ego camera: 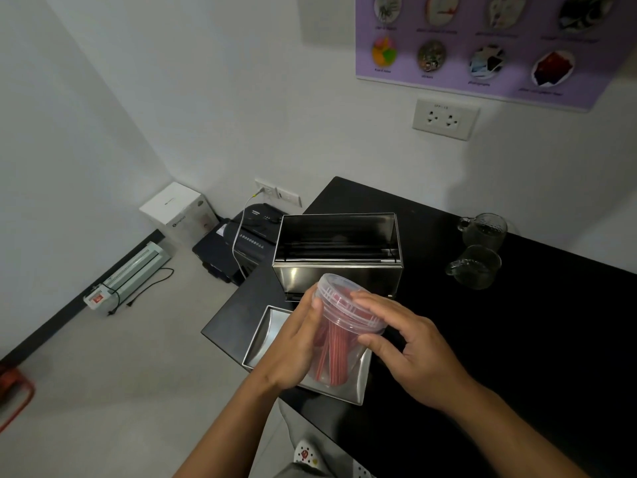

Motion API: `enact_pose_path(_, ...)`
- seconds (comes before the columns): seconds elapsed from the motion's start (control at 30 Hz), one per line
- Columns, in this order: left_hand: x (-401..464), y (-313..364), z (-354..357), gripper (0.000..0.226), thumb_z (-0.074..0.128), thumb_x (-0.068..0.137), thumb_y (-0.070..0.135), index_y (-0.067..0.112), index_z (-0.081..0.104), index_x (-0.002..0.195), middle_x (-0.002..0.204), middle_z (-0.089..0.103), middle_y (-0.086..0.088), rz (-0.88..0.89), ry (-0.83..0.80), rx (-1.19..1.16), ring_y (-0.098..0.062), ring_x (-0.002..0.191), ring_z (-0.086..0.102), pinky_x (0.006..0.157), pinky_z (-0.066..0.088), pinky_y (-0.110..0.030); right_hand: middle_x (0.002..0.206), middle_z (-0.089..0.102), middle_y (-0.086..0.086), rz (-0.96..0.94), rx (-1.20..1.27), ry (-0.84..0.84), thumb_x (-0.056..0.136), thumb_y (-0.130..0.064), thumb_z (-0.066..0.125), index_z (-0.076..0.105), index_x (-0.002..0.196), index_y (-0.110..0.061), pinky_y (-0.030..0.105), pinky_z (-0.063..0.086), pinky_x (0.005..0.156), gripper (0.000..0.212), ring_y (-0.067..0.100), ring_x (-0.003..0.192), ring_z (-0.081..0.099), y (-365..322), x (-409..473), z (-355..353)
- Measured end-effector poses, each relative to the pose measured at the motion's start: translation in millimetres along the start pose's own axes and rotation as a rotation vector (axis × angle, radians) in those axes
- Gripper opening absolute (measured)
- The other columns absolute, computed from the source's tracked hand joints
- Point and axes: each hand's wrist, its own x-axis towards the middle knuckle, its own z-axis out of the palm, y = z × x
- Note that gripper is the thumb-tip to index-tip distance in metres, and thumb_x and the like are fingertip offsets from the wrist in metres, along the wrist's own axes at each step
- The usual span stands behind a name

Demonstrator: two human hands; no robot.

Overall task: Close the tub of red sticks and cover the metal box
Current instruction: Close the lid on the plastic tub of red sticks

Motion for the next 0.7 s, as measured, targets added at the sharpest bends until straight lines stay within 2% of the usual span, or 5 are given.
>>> enact_pose_path(0.13,2,0,0,0.065,0.036,0.093,0.085,0.045,0.059,0.140,0.138,0.069,0.005,-0.019,0.025,0.003,-0.014,0.133,0.065,0.108,0.053,-0.036,0.151,0.051,-0.030,0.000,-0.028,-0.016,0.098,-0.034,0.063,0.053,0.146,-0.039,0.030,0.041,0.117,0.049,0.001,0.144,0.046,0,1,0)
enact_pose_path(0.27,3,11,-3,0.065,0.030,0.100,0.078,0.036,0.068,0.133,0.130,0.074,0.004,-0.078,0.025,-0.009,-0.008,0.124,0.070,0.093,0.056,-0.015,0.153,0.048,-0.027,-0.031,-0.067,-0.013,0.099,-0.035,0.061,0.053,0.145,-0.038,0.040,0.040,0.120,0.047,-0.002,0.144,0.046,0,1,0)
enact_pose_path(0.43,9,16,3,0.060,0.041,0.090,0.080,0.037,0.070,0.122,0.124,0.075,0.002,-0.118,0.132,0.002,-0.017,0.120,0.072,0.111,0.051,-0.052,0.150,0.059,-0.014,-0.131,-0.139,0.032,0.099,-0.026,0.062,0.059,0.144,-0.024,0.033,0.037,0.120,0.045,0.004,0.143,0.049,2,4,4)
enact_pose_path(0.5,10,19,6,0.059,0.042,0.089,0.076,0.033,0.069,0.120,0.121,0.074,-0.002,-0.116,0.154,0.013,-0.020,0.117,0.072,0.110,0.051,-0.056,0.149,0.060,-0.010,-0.145,-0.157,0.052,0.099,-0.024,0.062,0.060,0.144,-0.019,0.032,0.036,0.120,0.045,0.007,0.144,0.049,5,4,6)
enact_pose_path(0.7,10,22,12,0.049,0.035,0.096,0.060,0.033,0.066,0.124,0.121,0.071,0.008,-0.065,0.174,0.103,-0.003,0.109,0.070,0.095,0.053,-0.030,0.146,0.062,-0.004,-0.211,-0.225,0.173,0.101,-0.023,0.060,0.056,0.144,-0.017,0.038,0.036,0.121,0.044,0.012,0.143,0.052,17,-4,23)
